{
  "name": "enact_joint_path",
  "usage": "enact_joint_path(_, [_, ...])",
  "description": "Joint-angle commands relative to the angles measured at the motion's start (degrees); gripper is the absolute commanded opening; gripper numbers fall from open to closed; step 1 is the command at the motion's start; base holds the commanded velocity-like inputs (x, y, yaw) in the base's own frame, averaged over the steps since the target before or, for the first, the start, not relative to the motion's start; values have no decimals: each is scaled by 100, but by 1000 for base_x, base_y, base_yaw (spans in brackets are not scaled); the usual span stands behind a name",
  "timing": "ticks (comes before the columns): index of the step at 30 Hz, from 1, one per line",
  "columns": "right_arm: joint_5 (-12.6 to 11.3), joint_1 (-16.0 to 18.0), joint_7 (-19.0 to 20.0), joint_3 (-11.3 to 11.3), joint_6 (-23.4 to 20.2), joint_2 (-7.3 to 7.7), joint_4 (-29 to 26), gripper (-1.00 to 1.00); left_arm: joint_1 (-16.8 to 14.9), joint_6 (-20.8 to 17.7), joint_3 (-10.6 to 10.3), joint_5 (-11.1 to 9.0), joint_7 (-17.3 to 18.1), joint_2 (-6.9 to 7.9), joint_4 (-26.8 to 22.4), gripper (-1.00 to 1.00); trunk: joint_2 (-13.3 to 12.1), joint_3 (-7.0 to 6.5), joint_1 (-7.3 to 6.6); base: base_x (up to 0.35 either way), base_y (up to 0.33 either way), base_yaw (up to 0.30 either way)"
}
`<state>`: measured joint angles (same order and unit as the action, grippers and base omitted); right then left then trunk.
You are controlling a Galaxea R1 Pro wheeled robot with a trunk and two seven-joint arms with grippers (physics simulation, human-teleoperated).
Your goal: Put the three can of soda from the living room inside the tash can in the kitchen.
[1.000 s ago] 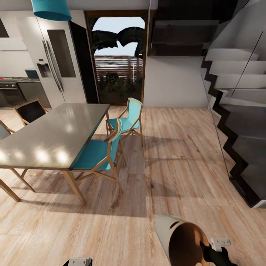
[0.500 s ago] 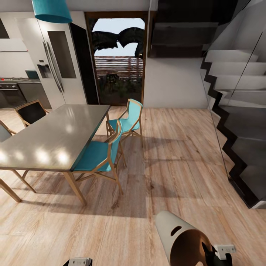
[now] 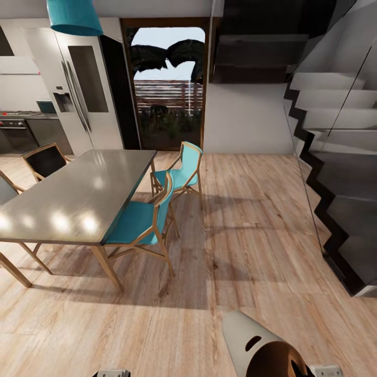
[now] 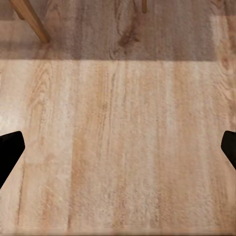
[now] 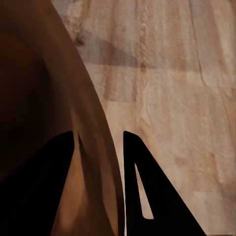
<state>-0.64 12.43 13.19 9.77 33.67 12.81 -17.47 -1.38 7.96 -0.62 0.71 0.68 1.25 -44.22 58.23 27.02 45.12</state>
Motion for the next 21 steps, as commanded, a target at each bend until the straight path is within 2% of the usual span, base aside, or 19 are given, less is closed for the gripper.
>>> enact_joint_path(1, [0,0,34,24,46,0,59,-100,-1,5,-4,3,4,14,14,100,-41,-19,-23,0,0,0])
enact_joint_path(5, [1,-2,34,24,91,4,146,-100,-2,14,-5,14,58,67,34,100,-202,-91,-111,0,0,0])
enact_joint_path(9, [12,-3,34,21,112,3,186,-100,-19,25,25,-5,461,291,47,100,-362,-163,-199,0,0,0])
enact_joint_path(14, [20,-3,34,17,126,1,201,-100,-27,47,71,-31,895,437,56,100,-563,-253,-308,0,0,0])
enact_joint_path(21, [15,-3,34,16,132,1,204,-100,-29,226,89,-42,1080,485,150,100,-844,-378,-462,0,0,0])
